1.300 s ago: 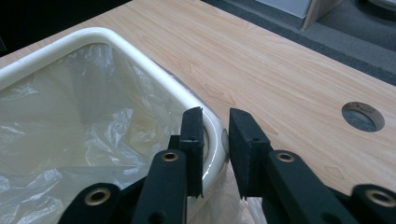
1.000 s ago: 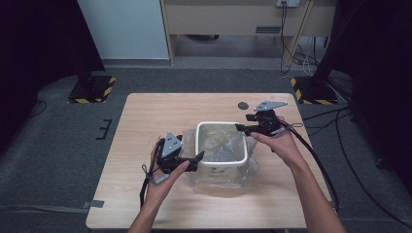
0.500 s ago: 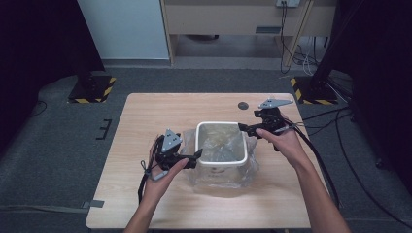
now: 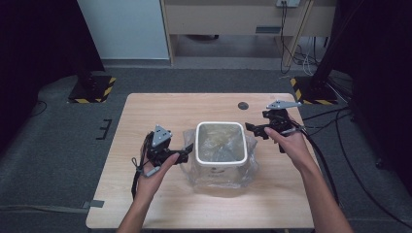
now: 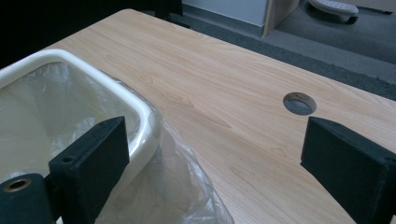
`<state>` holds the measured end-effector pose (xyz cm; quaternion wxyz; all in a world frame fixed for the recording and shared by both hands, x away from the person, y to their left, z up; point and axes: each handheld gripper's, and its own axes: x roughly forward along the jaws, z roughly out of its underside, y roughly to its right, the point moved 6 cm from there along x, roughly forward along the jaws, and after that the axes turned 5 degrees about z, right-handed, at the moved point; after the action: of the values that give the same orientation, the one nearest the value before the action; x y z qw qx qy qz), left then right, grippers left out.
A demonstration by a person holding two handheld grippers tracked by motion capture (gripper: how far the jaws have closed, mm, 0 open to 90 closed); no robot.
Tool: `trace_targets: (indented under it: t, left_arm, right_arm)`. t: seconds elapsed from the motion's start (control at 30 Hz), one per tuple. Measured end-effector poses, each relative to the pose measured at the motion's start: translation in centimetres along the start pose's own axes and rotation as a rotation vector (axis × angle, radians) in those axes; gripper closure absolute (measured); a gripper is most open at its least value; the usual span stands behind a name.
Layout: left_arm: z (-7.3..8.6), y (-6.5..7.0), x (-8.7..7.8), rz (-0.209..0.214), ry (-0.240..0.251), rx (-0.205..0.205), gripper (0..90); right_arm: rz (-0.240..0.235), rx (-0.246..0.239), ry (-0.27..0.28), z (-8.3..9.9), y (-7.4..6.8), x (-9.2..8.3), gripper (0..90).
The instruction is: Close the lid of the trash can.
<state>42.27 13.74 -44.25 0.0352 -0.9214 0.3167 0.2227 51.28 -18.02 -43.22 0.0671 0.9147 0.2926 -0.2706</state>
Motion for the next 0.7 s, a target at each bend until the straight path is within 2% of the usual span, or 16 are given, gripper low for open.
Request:
trace_targets:
  t: [0.13, 0.43, 0.5, 0.7]
  left_arm:
    - [0.4, -1.0, -0.4, -0.021, -0.011, -0.019, 3.1]
    - [1.2, -2.8, -1.8, -0.051, -0.020, -0.023, 3.0]
    - [1.8, -3.2, -2.0, -0.050, -0.025, -0.018, 2.9]
    - [3.5, -4.6, -2.3, -0.068, -0.052, -0.042, 3.1]
  right_arm:
    - [0.011, 0.005, 0.010, 0.4, 0.5, -0.5, 7.4]
    - [0.039, 0.027, 0.030, 1.5, 1.6, -1.6, 7.0]
    - [0.047, 0.027, 0.032, 1.8, 1.8, -1.8, 7.0]
    - [0.070, 0.048, 0.035, 3.1, 2.4, -2.2, 6.9]
